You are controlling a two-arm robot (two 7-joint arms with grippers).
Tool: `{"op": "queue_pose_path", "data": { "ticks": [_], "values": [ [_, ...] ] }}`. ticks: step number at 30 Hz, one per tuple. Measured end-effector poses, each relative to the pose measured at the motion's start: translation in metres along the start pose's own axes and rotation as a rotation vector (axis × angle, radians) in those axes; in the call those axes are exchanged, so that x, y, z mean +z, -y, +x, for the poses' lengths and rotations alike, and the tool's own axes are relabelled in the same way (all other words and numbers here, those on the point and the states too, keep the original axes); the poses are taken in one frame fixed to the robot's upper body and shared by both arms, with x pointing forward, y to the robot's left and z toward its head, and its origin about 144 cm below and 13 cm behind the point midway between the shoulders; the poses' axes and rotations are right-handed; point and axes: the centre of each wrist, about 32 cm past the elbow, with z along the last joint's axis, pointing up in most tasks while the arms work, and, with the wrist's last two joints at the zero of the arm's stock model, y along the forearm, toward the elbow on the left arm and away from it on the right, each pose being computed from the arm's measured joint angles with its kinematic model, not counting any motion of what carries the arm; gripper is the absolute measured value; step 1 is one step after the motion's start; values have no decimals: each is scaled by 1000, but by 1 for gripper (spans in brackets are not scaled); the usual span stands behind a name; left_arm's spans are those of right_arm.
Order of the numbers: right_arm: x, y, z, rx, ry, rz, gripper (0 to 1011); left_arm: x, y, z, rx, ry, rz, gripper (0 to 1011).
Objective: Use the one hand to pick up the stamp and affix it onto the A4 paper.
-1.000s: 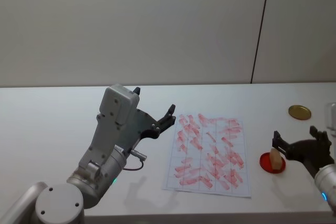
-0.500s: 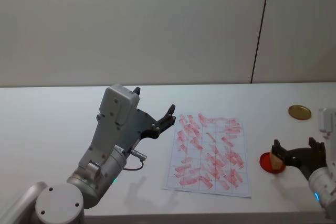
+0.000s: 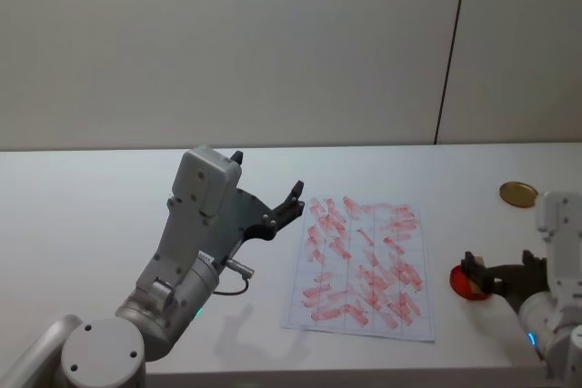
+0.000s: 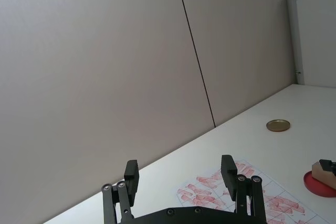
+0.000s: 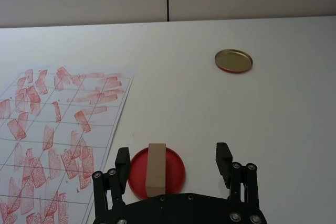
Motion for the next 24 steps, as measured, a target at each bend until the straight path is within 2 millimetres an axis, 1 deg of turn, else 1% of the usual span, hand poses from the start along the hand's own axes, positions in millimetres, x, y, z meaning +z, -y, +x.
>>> {"op": "queue_pose_path", "data": {
  "ticks": [11, 13, 17, 18, 20, 21, 22, 24],
  "values": [
    [-4, -10, -8, 7, -3, -40, 994, 0, 0, 0, 0, 0, 0, 993],
    [-5, -12, -10, 8, -2, -48, 912, 0, 0, 0, 0, 0, 0, 993],
    [-5, -13, -12, 9, 0, -56, 856, 0, 0, 0, 0, 0, 0, 993],
    [-6, -14, -13, 8, 0, -60, 796, 0, 0, 0, 0, 0, 0, 993],
    [-6, -16, -14, 6, 2, -65, 762, 0, 0, 0, 0, 0, 0, 993],
    [-6, -16, -15, 6, 2, -67, 706, 0, 0, 0, 0, 0, 0, 993],
    [-6, -16, -15, 5, 2, -69, 706, 0, 0, 0, 0, 0, 0, 993],
    [-6, -17, -16, 3, 3, -74, 626, 0, 0, 0, 0, 0, 0, 993]
  ]
}}
